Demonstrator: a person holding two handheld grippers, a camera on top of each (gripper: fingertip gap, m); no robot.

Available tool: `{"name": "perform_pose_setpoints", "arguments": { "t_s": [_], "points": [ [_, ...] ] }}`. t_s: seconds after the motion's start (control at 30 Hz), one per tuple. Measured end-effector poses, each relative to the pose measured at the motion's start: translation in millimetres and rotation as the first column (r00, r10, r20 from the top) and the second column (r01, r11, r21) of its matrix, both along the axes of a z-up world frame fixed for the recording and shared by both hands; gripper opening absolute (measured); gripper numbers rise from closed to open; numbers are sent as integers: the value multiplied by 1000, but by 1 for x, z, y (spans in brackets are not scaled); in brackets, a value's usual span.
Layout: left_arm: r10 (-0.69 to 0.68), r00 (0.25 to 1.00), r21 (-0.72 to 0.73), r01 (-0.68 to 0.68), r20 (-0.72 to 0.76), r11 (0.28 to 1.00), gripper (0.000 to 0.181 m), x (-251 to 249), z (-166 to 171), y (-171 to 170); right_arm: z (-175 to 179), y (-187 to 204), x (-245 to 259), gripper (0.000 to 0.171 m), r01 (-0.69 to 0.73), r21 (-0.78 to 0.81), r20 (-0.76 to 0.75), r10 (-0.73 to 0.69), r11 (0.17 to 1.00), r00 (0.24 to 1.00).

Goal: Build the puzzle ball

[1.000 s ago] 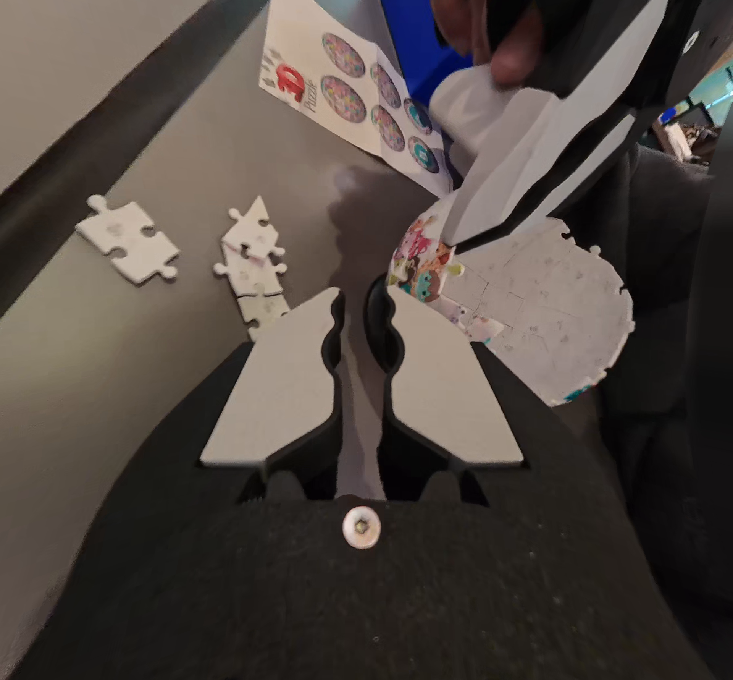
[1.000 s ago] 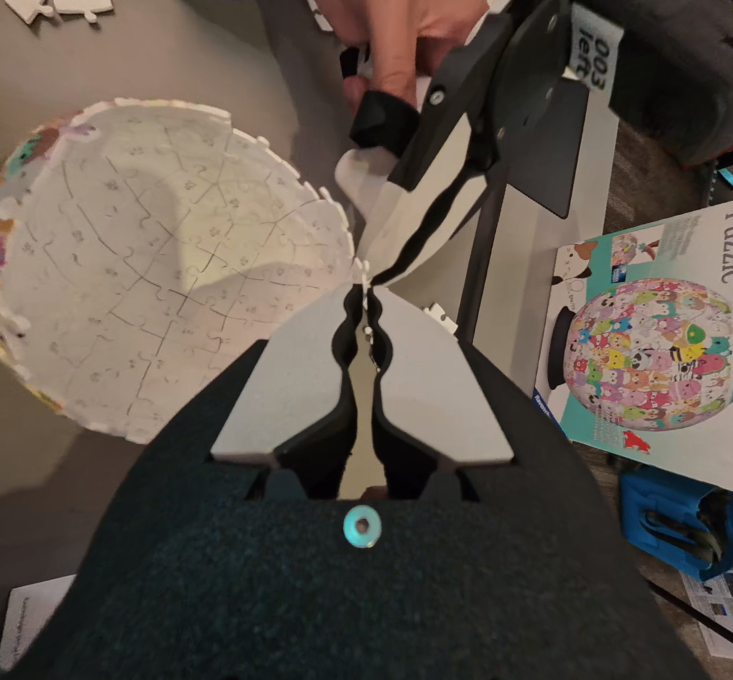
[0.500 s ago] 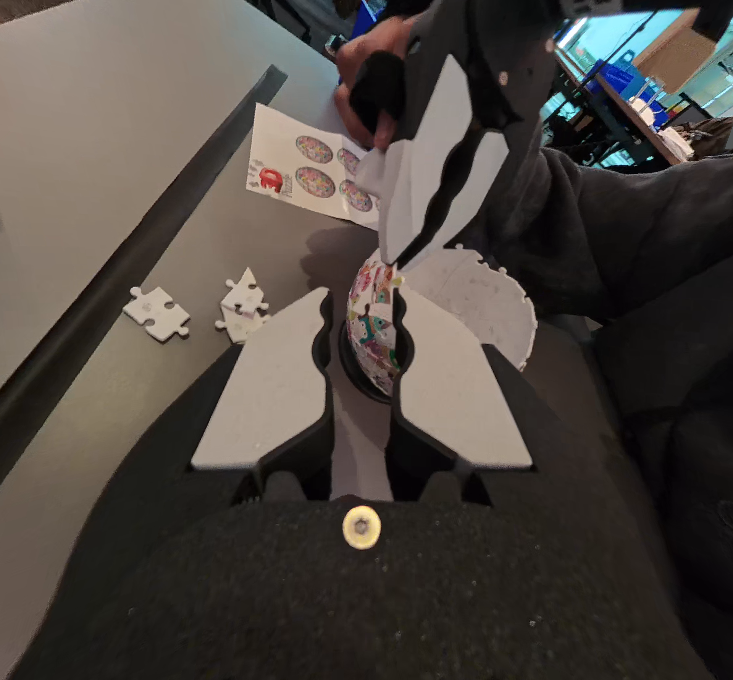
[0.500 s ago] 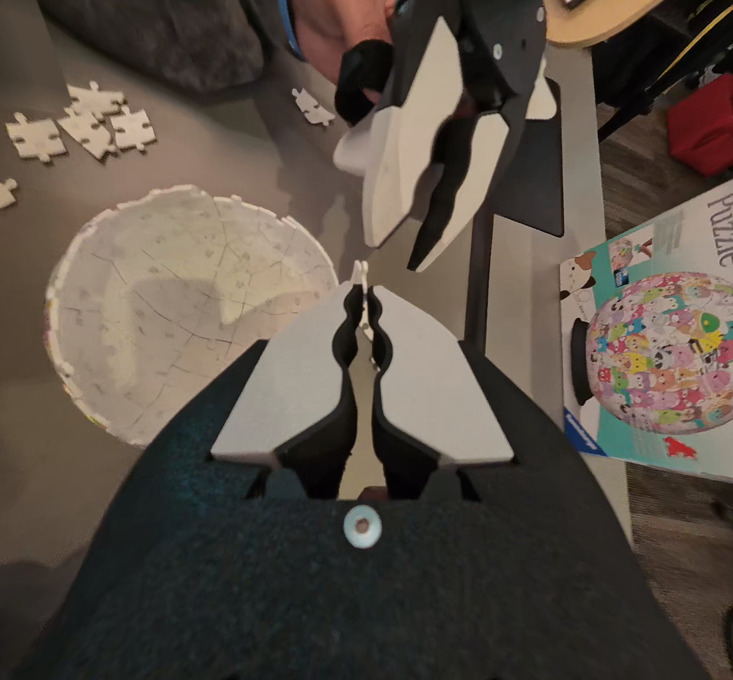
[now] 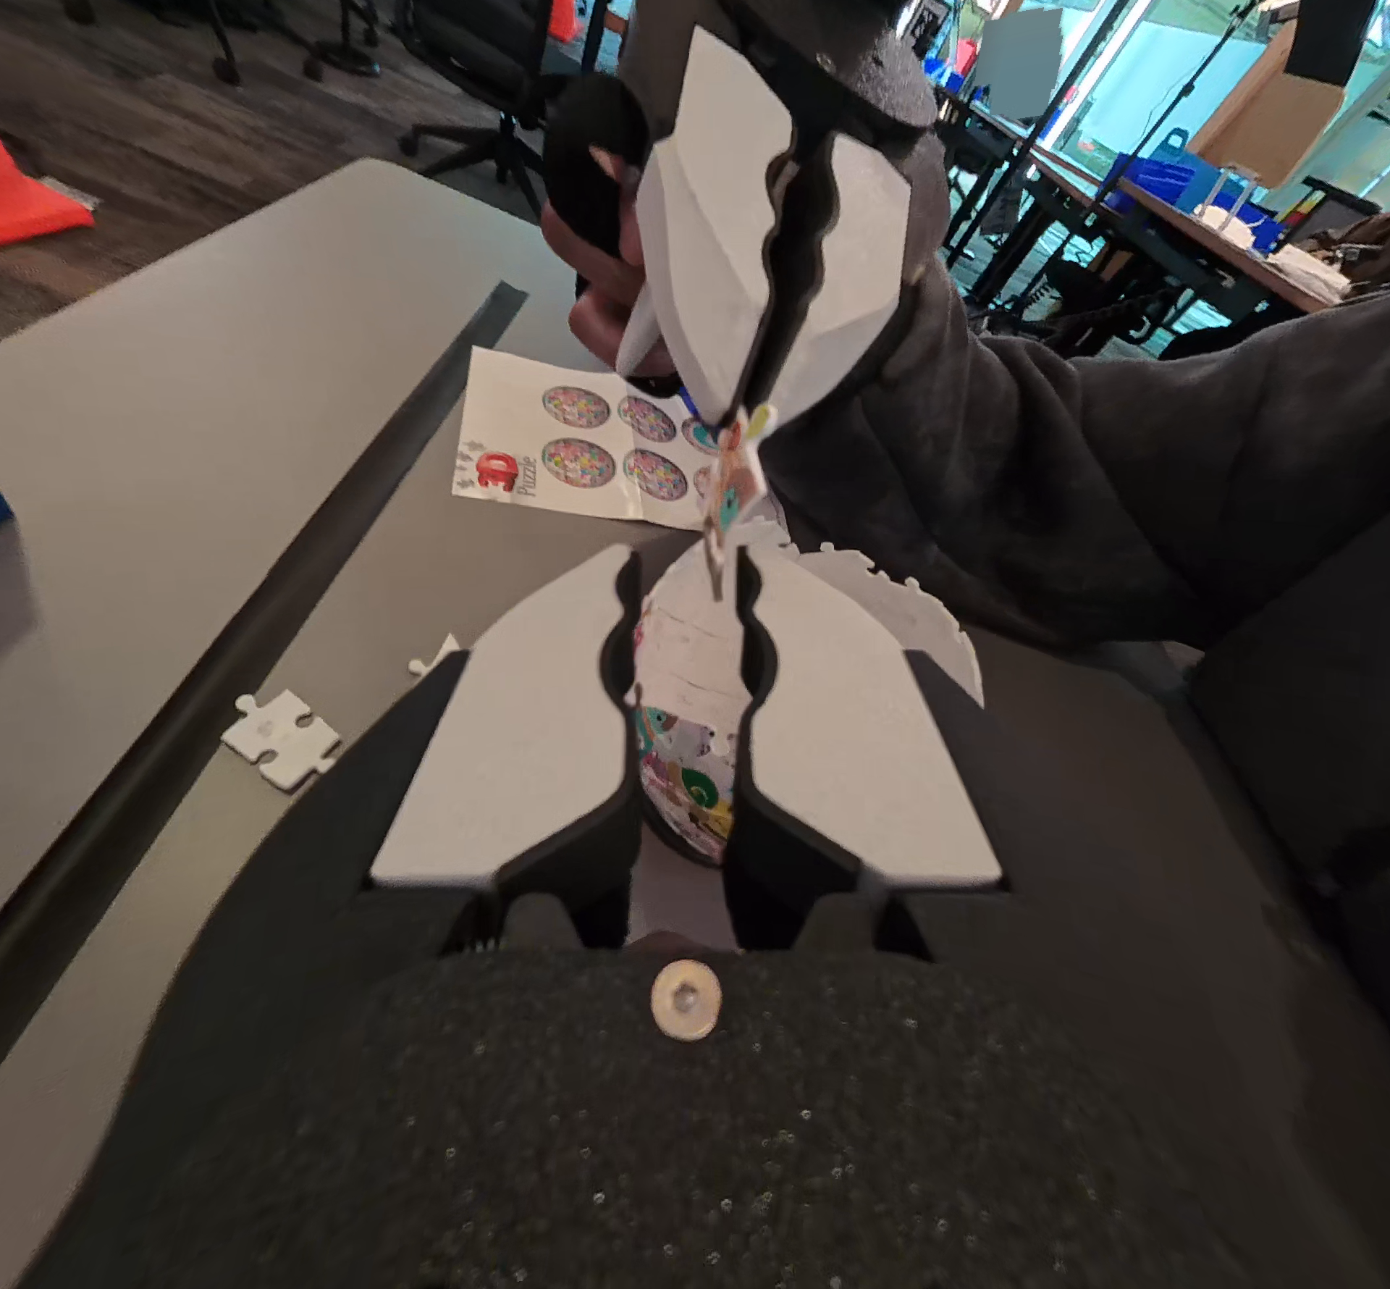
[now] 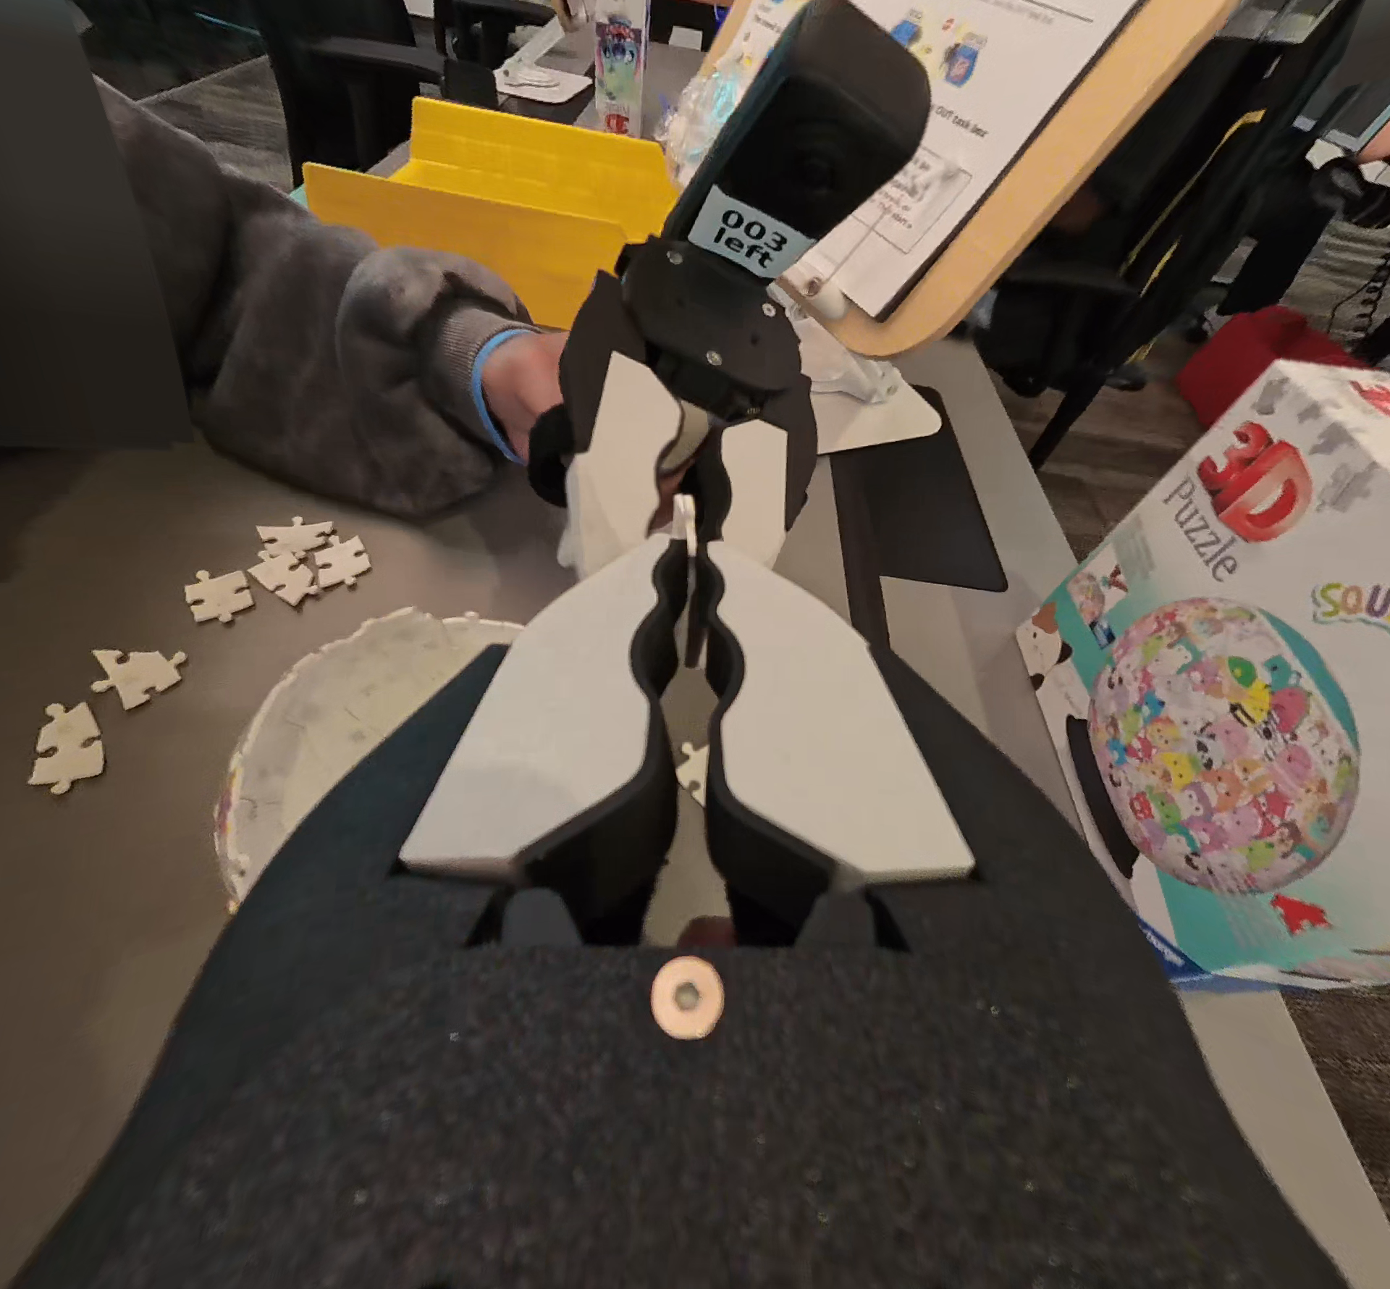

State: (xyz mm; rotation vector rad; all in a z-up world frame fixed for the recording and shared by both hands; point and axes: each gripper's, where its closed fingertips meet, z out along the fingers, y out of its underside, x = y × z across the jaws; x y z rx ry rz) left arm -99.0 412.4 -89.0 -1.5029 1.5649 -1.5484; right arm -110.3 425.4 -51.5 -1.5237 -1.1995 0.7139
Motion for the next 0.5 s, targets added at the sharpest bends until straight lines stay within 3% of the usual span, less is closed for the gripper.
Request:
{"name": "perform_pose_setpoints", "arguments": {
  "t_s": [0.07, 0.17, 0.23, 0.5],
  "points": [
    [18, 999, 18, -19, 30, 1000, 2, 0, 3, 0, -2, 0, -3, 2, 11, 13, 24, -11, 1000, 1000],
    [60, 998, 50, -58, -21, 997, 2, 2, -4, 3, -8, 2, 2, 2, 32, 54, 115, -38, 998, 993],
    [91, 995, 97, -85, -52, 992, 2, 2, -9, 6, -11, 3, 7, 13, 50, 129, 212, -77, 990, 974],
    [137, 987, 291, -108, -84, 951, 2, 3, -15, 8, -18, -4, 4, 14, 20, 274, 432, -141, 961, 891]
  ]
}}
